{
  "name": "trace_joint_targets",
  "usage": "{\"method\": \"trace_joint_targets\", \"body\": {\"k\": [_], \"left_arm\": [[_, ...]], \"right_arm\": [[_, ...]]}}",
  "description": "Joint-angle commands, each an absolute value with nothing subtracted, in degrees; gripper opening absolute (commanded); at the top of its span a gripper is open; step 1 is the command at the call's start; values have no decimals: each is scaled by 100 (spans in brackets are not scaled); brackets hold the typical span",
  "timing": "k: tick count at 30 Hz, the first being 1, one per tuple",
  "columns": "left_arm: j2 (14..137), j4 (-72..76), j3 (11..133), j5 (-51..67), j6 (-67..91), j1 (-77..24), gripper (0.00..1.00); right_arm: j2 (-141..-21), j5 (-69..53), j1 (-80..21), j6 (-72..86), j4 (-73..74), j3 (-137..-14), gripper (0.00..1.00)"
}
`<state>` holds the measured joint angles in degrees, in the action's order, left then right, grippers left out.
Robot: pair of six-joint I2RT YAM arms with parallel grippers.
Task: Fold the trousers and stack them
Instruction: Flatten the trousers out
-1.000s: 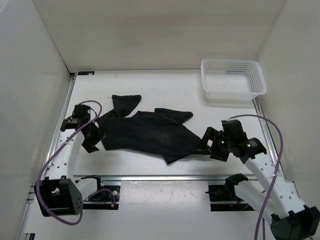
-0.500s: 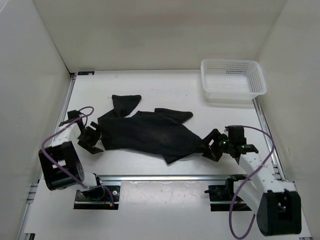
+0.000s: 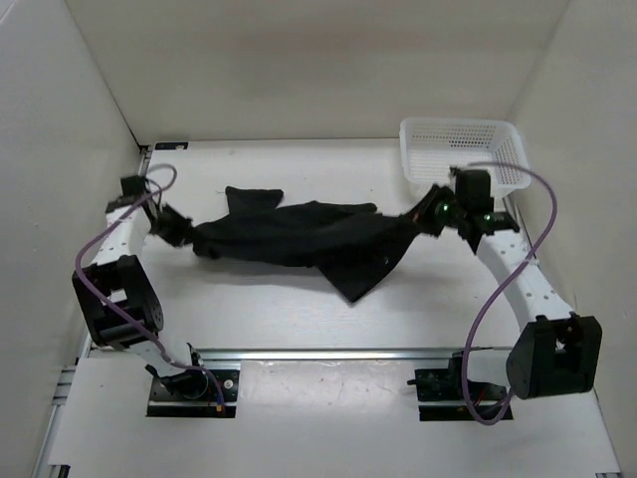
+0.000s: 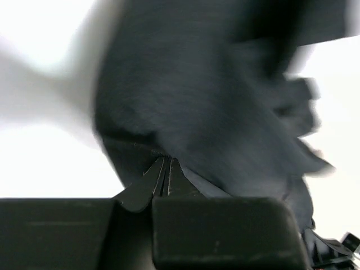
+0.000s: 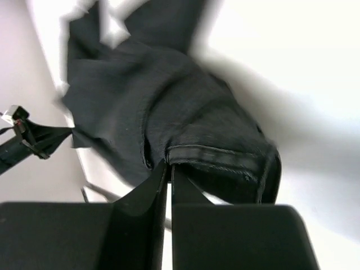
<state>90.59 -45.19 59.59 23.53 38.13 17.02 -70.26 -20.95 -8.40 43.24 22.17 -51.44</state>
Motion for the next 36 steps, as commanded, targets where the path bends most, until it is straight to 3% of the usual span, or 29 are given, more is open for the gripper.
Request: {"method": "trace_joint_targets", "body": {"k": [1, 6, 9, 12, 15, 16, 20, 23, 24, 25, 27, 29, 36], "left_arm": [[8806, -4454, 7712, 2479, 3955, 1592, 10], [9299, -6106, 11837, 1978, 3710, 1371, 10], [9133, -6653, 12952, 1855, 3499, 1371, 10], [8334, -6574, 12299, 1662, 3367, 1371, 10], [7595, -6171, 10613, 1854, 3296, 1371, 10], [7463, -6048, 9660, 1915, 3244, 1197, 10], [7426, -5714, 8044, 1583, 3182, 205, 10], [7760, -5275, 7508, 1266, 3305, -675, 27], [8065, -5186, 7506, 1266, 3305, -842, 42], [8268, -5186, 7506, 1144, 3305, -983, 71], [8699, -5186, 7575, 836, 3305, -1282, 91], [9349, -5186, 7628, 477, 3305, -1336, 98], [10871, -4904, 7848, 755, 3305, -1213, 96]], "right_arm": [[-7407, -1618, -817, 3964, 2459, -6702, 0], [-7787, -1564, -817, 3516, 3294, -9836, 0], [-7473, -1293, -765, 3437, 3638, -10230, 0], [-6710, -854, -765, 3437, 3639, -9539, 0], [-5997, -502, -765, 3437, 3831, -8221, 0], [-5864, -249, -765, 3437, 3936, -7922, 0], [-5389, 52, -703, 3375, 4333, -6787, 0], [-5116, 105, -703, 3375, 4474, -6338, 0], [-5115, 105, -703, 3375, 4543, -6337, 0], [-5063, 105, -703, 3375, 4622, -6337, 0], [-5063, 176, -703, 3322, 4693, -6390, 0], [-5062, 229, -651, 3261, 4746, -6460, 0], [-5062, 422, -650, 3085, 4975, -6820, 0]]}}
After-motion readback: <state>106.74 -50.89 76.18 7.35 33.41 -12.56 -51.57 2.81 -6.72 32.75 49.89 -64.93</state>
